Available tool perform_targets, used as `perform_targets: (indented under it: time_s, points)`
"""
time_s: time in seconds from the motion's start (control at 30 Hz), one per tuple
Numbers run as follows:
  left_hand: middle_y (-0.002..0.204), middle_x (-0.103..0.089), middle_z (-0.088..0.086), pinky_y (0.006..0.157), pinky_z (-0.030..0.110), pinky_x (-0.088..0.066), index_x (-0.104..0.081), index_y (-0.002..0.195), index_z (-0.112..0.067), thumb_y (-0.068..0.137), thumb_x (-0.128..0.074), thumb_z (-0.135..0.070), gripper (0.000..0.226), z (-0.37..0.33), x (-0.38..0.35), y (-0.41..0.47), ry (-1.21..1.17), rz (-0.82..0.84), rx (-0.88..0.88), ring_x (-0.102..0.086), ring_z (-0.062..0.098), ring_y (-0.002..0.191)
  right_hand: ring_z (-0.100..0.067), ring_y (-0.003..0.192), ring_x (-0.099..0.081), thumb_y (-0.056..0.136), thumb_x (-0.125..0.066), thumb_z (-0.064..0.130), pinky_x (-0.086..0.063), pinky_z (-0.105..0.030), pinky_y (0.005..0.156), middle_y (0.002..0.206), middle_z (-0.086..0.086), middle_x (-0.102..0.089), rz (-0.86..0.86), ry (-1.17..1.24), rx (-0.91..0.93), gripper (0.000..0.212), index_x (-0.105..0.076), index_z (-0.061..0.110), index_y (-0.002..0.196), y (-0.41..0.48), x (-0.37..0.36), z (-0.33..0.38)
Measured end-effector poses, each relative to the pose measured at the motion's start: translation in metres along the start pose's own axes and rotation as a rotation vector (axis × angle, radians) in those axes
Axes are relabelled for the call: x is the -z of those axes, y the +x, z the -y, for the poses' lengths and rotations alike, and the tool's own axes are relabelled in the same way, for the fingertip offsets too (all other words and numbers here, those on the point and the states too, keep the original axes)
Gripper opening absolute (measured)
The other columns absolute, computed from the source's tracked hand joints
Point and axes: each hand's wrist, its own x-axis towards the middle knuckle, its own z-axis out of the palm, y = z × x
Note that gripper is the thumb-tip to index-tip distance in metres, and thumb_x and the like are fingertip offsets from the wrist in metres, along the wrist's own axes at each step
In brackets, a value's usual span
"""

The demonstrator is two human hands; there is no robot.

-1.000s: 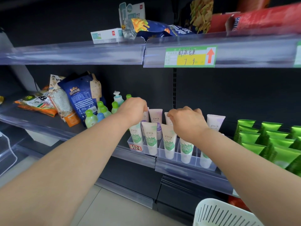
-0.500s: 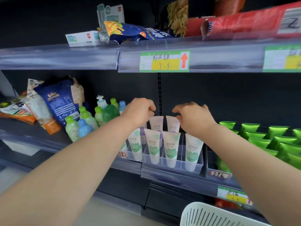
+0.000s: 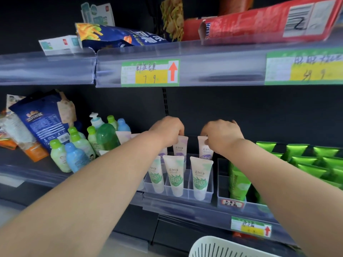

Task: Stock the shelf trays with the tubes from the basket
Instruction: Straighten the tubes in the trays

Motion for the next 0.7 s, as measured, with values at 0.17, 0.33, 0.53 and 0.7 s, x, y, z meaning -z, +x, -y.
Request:
perform_targets:
  time_s: [0.17,0.33,0.53,0.7]
  points:
    - [0.102,-0.064,0.005,0.072,0.031,-0.049,-0.07,0.099,-0.019,0.083,-0.062,-0.003,0.024,-0.006,-0.005,0.01,-0.01,-0.051,0.001,-0.061,0.025,0.094,-0.025,0.093,-0.062,0.084,-0.06,0.011,-0.032,-0.045,0.104,0.087,0.0,-0.06,-0.041,-0.021,0.013,0.026,-0.063,0.027,0.104,0.001,-0.007,-0.001]
    - [0.102,-0.065,0.004,0.072,0.03,-0.047,-0.07,0.097,-0.021,0.083,-0.066,-0.006,0.022,-0.01,-0.009,0.013,-0.029,-0.057,0.009,-0.06,0.024,0.094,-0.025,0.089,-0.062,0.083,-0.06,0.012,-0.034,-0.043,0.099,0.082,0.002,-0.056,-0.064,-0.011,0.0,0.03,-0.063,0.031,0.107,-0.001,-0.011,-0.006]
    - [0.099,-0.068,-0.003,0.084,0.036,-0.053,-0.072,0.097,-0.021,0.079,-0.075,-0.011,0.021,-0.005,-0.003,0.01,-0.133,-0.025,0.019,-0.062,0.017,0.096,-0.025,0.09,-0.06,0.084,-0.056,0.016,-0.037,-0.037,0.087,0.094,0.0,-0.063,-0.021,0.049,0.025,0.029,-0.061,0.028,0.11,-0.005,-0.007,-0.002]
    - [0.099,-0.07,-0.002,0.087,0.036,-0.054,-0.073,0.101,-0.018,0.077,-0.075,-0.007,0.026,0.016,0.01,0.0,-0.208,-0.066,0.041,-0.065,0.016,0.095,-0.024,0.093,-0.06,0.088,-0.053,0.024,-0.037,-0.037,0.086,0.1,0.001,-0.066,-0.068,0.097,0.056,0.025,-0.061,0.028,0.111,-0.001,0.001,0.011]
